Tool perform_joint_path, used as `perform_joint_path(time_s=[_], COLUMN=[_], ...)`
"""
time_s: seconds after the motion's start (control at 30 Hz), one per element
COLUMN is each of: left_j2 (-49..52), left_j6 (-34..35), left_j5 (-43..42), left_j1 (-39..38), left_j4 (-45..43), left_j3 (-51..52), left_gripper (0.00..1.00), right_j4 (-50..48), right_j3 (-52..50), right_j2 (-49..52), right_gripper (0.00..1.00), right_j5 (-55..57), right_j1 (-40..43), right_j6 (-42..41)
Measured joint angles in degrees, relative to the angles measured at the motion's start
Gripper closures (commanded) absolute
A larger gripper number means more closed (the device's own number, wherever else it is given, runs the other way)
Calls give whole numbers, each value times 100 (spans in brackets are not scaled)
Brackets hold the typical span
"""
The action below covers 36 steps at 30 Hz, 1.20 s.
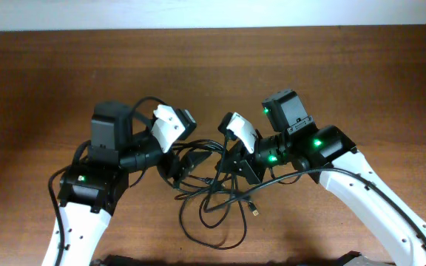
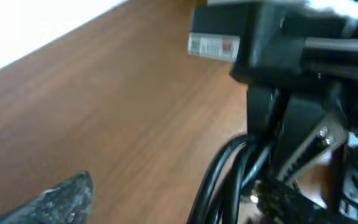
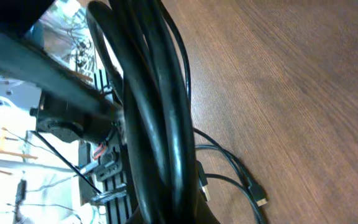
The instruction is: Untangle cables
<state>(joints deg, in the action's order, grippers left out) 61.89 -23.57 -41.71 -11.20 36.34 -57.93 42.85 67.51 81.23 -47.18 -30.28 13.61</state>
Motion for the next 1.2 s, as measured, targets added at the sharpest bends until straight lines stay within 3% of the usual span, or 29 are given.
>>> perform_joint_path(time_s=[0.1, 0.3, 0.37, 0.43, 0.53, 0.6, 0.7, 0.73, 0.8, 0.87, 0.9, 0.93, 1.0, 1.1, 1.13, 1.17, 1.2], left_j2=[0, 0, 0, 0, 0, 0, 0, 0, 0, 0, 0, 0, 0, 0, 0, 0, 0], left_j6=[-37, -44, -46, -74, -66, -52, -48, -46, -55, -66, -55, -61, -70, -83, -79, -63, -70], left_j5=[4, -273, -597, -820, -918, -979, -918, -850, -728, -684, -691, -695, -719, -717, -723, -717, -710], left_j1=[0, -4, -4, -4, -4, -4, -4, -4, -4, -4, -7, -11, -13, -20, -22, -26, -26], left_j4=[240, 291, 291, 332, 348, 361, 374, 376, 380, 391, 400, 409, 426, 426, 426, 431, 433], left_j3=[0, 0, 0, 0, 0, 0, 0, 0, 0, 0, 0, 0, 0, 0, 0, 0, 0], left_gripper=[41, 36, 55, 63, 50, 36, 34, 41, 68, 75, 85, 88, 81, 100, 100, 100, 100], right_j4=[2, 22, 92, 190, 195, 168, 170, 170, 170, 168, 170, 162, 157, 155, 157, 155, 153], right_j3=[-2, -2, 0, -2, -2, 0, 0, -2, -2, 0, -2, -2, -2, -2, -2, 0, -2], right_j2=[0, 0, 0, 0, 0, 0, 0, 0, 0, 0, 0, 0, 0, 0, 0, 0, 0], right_gripper=[96, 96, 96, 96, 96, 96, 96, 96, 96, 96, 96, 96, 96, 96, 92, 74, 73], right_j5=[0, 166, 372, 599, 599, 374, 184, 162, 133, 118, 120, 120, 166, 173, 188, 190, 184], right_j1=[-4, -4, -4, -4, -7, -7, -9, -9, -9, -9, -9, -9, -7, -7, -7, -7, -9], right_j6=[313, 483, 490, 503, 525, 621, 765, 782, 811, 813, 813, 813, 807, 809, 807, 809, 826])
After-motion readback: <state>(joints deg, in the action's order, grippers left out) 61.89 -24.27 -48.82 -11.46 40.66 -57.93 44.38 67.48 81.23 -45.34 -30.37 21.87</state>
